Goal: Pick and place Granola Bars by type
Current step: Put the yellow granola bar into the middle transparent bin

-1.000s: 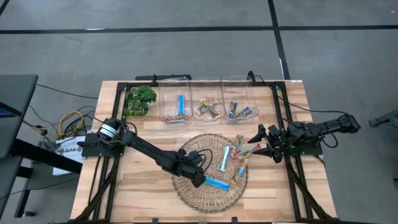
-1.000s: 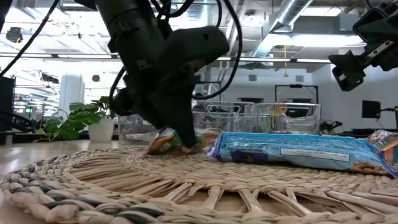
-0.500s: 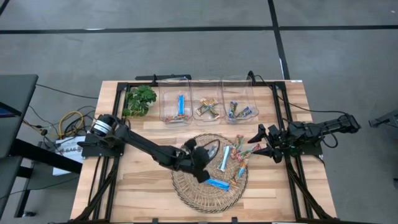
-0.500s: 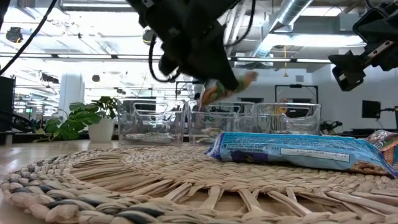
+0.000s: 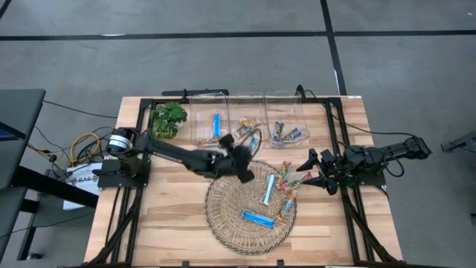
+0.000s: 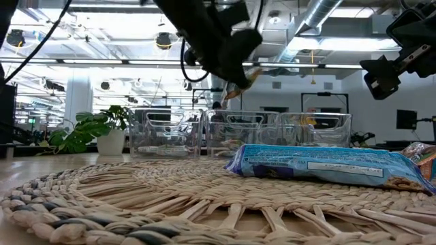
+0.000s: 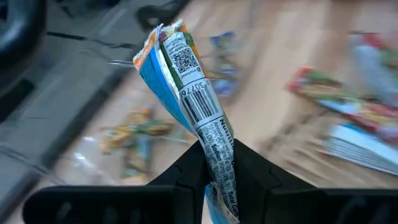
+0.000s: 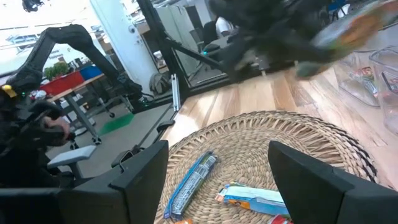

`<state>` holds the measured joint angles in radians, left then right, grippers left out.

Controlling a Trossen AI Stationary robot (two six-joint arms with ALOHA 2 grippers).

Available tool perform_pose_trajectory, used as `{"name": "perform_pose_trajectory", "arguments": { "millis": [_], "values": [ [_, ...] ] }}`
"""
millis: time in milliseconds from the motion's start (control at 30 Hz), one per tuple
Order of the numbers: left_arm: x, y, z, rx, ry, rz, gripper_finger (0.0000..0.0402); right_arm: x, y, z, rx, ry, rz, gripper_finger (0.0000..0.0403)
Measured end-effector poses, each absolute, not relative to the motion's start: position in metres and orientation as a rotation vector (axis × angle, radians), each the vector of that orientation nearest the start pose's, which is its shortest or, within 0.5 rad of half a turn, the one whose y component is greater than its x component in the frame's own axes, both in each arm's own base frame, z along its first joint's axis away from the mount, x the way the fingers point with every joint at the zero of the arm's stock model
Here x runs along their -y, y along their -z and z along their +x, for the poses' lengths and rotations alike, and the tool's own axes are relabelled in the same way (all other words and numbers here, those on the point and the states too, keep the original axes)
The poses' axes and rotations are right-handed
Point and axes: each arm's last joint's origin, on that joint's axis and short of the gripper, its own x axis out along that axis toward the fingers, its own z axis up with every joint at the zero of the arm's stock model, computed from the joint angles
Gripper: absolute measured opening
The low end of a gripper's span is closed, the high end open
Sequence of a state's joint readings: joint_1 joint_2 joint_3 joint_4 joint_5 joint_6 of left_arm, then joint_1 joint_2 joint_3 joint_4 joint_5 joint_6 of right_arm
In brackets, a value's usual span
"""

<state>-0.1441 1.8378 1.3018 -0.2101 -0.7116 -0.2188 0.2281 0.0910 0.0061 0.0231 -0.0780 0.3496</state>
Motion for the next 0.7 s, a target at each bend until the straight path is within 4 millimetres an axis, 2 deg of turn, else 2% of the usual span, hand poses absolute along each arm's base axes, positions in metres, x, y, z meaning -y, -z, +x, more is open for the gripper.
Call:
{"name": "perform_pose_trajectory", "arguments": {
  "millis": [233, 367, 533, 700],
  "values": [
    [-0.021, -0.229, 0.401, -0.599, -0.728, 0.135, 0.0055, -0.025, -0.161, 0.100, -0.115, -0.292, 0.342, 0.0271],
    [-0.047, -0.230, 0.400, -0.597, -0.769, 0.112, 0.0055, -0.025, -0.161, 0.100, -0.115, -0.292, 0.342, 0.0271],
    [-0.062, -0.229, 0.399, -0.611, -0.713, 0.068, 0.0058, -0.025, -0.161, 0.100, -0.115, -0.292, 0.342, 0.0271],
    [-0.063, -0.229, 0.399, -0.635, -0.677, 0.115, 0.0096, -0.025, -0.161, 0.100, -0.115, -0.292, 0.342, 0.0271]
  ]
}}
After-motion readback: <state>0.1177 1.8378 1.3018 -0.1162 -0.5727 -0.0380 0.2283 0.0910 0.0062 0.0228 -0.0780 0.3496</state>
